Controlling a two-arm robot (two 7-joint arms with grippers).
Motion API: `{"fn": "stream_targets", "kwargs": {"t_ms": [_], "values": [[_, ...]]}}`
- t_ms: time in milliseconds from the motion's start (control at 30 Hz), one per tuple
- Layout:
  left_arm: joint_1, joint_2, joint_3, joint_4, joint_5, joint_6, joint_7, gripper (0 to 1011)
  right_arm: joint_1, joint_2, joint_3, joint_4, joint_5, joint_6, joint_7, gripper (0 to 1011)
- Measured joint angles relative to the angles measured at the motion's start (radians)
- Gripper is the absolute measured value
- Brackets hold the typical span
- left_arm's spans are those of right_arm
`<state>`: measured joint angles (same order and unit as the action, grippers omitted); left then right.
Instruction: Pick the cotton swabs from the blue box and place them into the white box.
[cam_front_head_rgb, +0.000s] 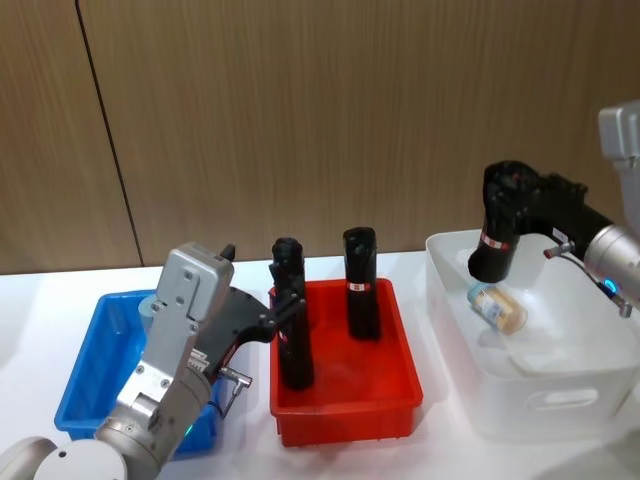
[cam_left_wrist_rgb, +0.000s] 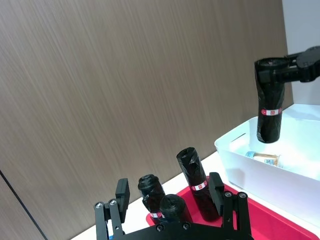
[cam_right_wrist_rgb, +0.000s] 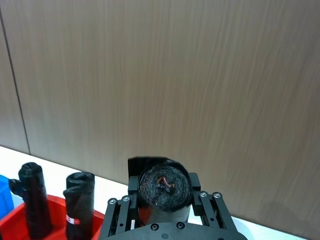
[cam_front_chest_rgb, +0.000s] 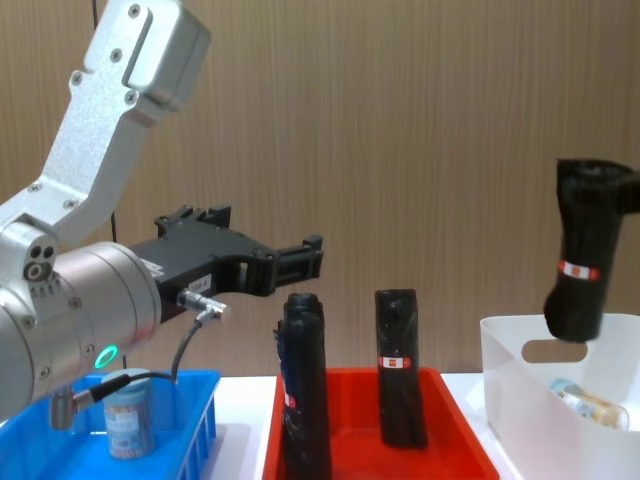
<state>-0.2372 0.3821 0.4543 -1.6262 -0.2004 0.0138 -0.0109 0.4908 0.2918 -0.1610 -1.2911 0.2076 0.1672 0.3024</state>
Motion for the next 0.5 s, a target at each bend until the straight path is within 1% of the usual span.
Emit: {"fn": "stream_targets", "kwargs": {"t_ms": [67, 100, 133, 167, 200, 267, 300, 333, 367, 433, 467, 500], "values": [[0.0, 0.0, 0.0, 0.0, 0.0, 0.0, 0.0, 1004, 0.0, 0.0, 0.001, 0.011, 0.0, -0.003, -0.003, 599], [0.0, 0.0, 0.0, 0.0, 0.0, 0.0, 0.0, 1004, 0.001, 0.001, 0.001, 0.019, -0.001, -0.005, -0.004, 599], [0.0, 0.0, 0.0, 0.0, 0.0, 0.0, 0.0, 1004, 0.001, 0.001, 0.001, 0.024, -0.001, -0.005, -0.004, 646], [0.0, 0.0, 0.0, 0.0, 0.0, 0.0, 0.0, 1004, 0.001, 0.001, 0.002, 0.029, -0.001, -0.006, -0.005, 670], [0.0, 0.0, 0.0, 0.0, 0.0, 0.0, 0.0, 1004, 0.0, 0.001, 0.002, 0.032, -0.001, -0.006, -0.005, 721], [0.0, 0.0, 0.0, 0.0, 0.0, 0.0, 0.0, 1004, -0.001, 0.002, 0.002, 0.04, -0.001, -0.008, -0.006, 776], [0.0, 0.0, 0.0, 0.0, 0.0, 0.0, 0.0, 1004, -0.002, 0.003, 0.003, 0.043, -0.001, -0.008, -0.006, 776], [0.0, 0.0, 0.0, 0.0, 0.0, 0.0, 0.0, 1004, -0.004, 0.003, 0.003, 0.046, -0.001, -0.009, -0.006, 797], [0.0, 0.0, 0.0, 0.0, 0.0, 0.0, 0.0, 1004, -0.004, 0.004, 0.003, 0.047, -0.001, -0.009, -0.006, 850], [0.0, 0.0, 0.0, 0.0, 0.0, 0.0, 0.0, 1004, -0.007, 0.005, 0.004, 0.05, -0.001, -0.01, -0.006, 920], [0.0, 0.0, 0.0, 0.0, 0.0, 0.0, 0.0, 1004, -0.009, 0.005, 0.004, 0.05, -0.001, -0.01, -0.006, 920], [0.0, 0.0, 0.0, 0.0, 0.0, 0.0, 0.0, 1004, -0.011, 0.006, 0.004, 0.05, 0.0, -0.01, -0.005, 945]]}}
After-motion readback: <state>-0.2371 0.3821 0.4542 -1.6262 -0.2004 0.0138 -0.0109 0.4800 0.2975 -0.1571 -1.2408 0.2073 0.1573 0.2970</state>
